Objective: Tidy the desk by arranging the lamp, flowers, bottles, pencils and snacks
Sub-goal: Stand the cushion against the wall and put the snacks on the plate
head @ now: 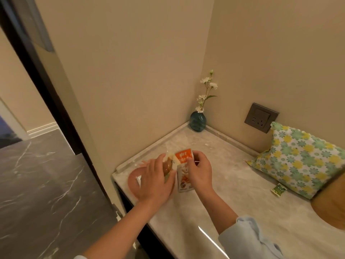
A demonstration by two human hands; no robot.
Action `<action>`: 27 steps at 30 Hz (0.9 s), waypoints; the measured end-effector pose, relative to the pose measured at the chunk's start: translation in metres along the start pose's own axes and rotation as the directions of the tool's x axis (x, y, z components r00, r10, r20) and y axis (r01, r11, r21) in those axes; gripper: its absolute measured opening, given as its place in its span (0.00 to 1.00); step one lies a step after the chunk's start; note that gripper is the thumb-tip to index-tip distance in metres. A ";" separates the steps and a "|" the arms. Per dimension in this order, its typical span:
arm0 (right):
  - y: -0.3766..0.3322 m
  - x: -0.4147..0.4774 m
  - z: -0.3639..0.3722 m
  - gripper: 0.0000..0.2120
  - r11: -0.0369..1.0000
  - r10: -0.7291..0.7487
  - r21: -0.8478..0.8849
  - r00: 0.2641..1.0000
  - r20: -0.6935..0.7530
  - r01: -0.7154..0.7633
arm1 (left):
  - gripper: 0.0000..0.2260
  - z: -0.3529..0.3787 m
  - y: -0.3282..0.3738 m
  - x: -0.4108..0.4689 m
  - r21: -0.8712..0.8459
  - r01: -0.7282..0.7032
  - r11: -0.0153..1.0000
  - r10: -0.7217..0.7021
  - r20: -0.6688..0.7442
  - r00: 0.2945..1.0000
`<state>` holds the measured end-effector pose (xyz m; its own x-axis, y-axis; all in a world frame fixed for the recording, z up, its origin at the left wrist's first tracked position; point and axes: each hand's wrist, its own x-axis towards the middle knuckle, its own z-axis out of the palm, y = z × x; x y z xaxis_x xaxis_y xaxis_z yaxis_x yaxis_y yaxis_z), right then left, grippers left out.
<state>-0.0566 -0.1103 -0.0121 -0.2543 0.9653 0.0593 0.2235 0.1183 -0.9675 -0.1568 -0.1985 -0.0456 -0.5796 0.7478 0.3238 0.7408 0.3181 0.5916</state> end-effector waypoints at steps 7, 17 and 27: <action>0.015 -0.011 0.044 0.18 0.988 0.068 -0.146 0.982 0.178 -0.042 | 0.26 -0.015 -0.051 -0.010 0.109 0.144 0.984 -0.143 -0.013 0.990; 0.042 -0.009 0.046 0.28 0.898 0.086 -0.431 0.923 0.375 0.092 | 0.25 -0.004 -0.050 -0.018 -0.017 0.294 0.956 -0.293 0.040 0.955; 0.055 -0.001 -0.015 0.30 0.900 0.174 -0.415 0.983 0.064 -0.132 | 0.21 0.036 -0.011 0.005 -0.109 0.114 0.987 -0.089 0.211 0.973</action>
<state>-0.0294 -0.1015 -0.0617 -0.2710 0.9544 -0.1253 0.6250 0.0755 -0.7769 -0.1555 -0.1775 -0.0771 -0.5591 0.8222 0.1068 0.6283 0.3361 0.7016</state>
